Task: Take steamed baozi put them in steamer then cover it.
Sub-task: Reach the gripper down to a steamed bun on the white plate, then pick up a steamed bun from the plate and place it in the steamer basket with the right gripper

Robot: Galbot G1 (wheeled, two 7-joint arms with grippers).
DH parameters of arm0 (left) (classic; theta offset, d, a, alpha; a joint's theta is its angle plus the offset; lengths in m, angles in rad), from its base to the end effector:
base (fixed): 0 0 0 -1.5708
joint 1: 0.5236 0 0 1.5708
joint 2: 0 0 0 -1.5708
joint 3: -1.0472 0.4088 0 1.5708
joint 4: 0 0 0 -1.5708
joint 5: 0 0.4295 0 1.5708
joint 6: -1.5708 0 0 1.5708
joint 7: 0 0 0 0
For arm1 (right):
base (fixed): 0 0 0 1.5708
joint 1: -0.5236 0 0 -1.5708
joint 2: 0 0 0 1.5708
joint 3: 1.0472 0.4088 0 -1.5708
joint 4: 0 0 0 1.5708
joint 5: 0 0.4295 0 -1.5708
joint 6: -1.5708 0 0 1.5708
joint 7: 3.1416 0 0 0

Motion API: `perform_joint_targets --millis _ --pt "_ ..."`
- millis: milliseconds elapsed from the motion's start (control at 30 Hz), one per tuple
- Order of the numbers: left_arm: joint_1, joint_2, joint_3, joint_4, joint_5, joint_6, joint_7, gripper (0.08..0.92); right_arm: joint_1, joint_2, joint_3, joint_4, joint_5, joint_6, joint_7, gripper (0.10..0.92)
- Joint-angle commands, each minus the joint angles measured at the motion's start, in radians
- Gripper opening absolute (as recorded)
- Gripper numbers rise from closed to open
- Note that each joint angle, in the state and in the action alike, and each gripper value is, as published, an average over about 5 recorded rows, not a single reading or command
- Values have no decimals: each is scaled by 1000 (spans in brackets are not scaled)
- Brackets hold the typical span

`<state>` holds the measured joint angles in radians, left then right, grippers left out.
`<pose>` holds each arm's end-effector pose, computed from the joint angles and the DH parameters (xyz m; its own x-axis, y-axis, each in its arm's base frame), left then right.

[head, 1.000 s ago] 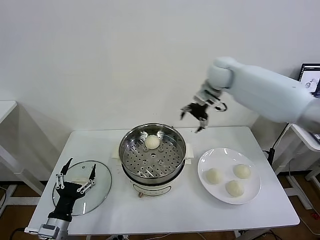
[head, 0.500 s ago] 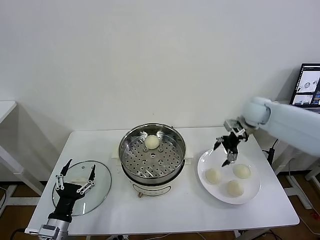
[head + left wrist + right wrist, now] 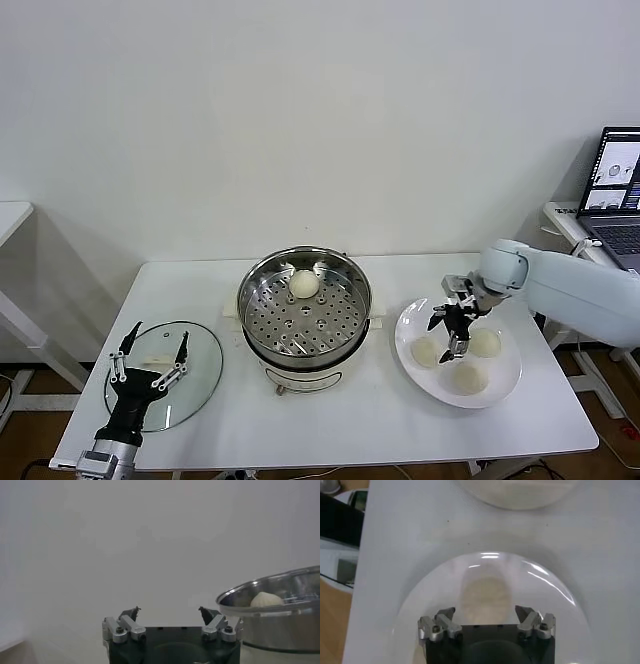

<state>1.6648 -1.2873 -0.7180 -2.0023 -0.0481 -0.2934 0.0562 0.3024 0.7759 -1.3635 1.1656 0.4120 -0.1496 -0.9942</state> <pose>0.1969 0.1365 -0.3839 -0.9896 0.0871 -0.1145 0.0495 0.9535 0.2974 0.6293 -0.1499 -0.2674 0.0040 -0.2436 0.9699 -0.9977 -0.0661 -0.0125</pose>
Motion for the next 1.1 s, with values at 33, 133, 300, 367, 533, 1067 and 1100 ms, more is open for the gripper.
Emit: perform_joint_targets --millis 33,133,300,367,533,1067,1100 --pt "0 0 -2 2 0 -2 -1 823 -56 36 16 -28 -11 -14 39 823" --pt "1 -1 -2 1 0 -2 -1 823 -60 40 19 -29 -20 -14 38 818" --pt "1 -2 -4 1 0 -2 -3 823 -52 29 21 -20 -37 -14 35 750" --pt "0 -2 -4 1 0 -3 -3 823 -41 20 19 -10 -41 -14 34 727" --pt "-1 -3 -1 -4 0 -1 -5 823 15 -1 13 23 -37 -15 17 688" --pt "-9 6 20 -10 0 -4 -7 823 541 243 -53 62 68 22 -302 670" --pt "-10 6 22 -7 1 -4 -7 823 556 271 -62 69 84 17 -302 670"
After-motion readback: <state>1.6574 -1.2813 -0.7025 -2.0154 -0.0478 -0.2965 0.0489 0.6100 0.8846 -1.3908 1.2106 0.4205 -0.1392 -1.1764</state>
